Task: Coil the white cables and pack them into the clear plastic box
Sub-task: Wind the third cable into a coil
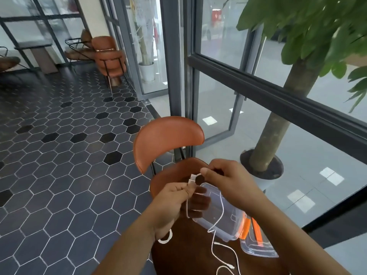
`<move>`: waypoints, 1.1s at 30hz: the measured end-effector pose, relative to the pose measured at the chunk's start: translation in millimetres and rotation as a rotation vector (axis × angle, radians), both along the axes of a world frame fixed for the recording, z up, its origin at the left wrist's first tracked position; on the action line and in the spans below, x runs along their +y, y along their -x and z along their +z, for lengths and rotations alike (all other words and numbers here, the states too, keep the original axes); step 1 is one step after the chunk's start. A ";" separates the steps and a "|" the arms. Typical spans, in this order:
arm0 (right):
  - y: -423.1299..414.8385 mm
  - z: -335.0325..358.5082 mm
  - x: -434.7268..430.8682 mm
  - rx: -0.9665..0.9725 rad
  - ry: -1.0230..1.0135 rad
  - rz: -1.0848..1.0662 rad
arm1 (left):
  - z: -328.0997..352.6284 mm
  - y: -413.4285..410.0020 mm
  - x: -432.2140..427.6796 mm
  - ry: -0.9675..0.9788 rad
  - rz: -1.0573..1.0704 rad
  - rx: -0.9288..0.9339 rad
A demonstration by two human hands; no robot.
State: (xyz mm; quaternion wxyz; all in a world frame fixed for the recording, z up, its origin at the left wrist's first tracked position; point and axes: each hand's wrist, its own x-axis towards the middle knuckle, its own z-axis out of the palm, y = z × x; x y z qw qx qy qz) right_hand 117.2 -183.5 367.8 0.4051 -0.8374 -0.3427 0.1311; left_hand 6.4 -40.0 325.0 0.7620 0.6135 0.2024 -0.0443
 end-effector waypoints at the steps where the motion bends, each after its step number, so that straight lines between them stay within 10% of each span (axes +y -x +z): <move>1: 5.9 0.8 -0.3 -0.070 0.036 -0.005 | -1.9 -1.0 -0.3 0.038 0.030 -0.008; 10: 60.4 -33.1 -10.3 -0.178 -0.004 0.068 | 3.2 -11.0 -10.0 0.462 0.284 -0.149; 17: 36.4 -78.0 -30.5 0.143 0.124 0.204 | 12.7 -7.0 -7.9 0.682 0.191 -0.281; 22: -16.4 -80.1 -52.1 -0.008 0.395 0.228 | 22.4 5.2 7.4 0.364 -0.060 -0.231; 27: -32.7 -16.2 -21.3 -0.121 0.244 0.091 | 20.1 1.9 4.3 -0.031 -0.433 0.000; 33: -2.2 24.1 4.7 -0.226 0.218 0.080 | 5.1 -5.8 2.3 -0.086 -0.264 0.098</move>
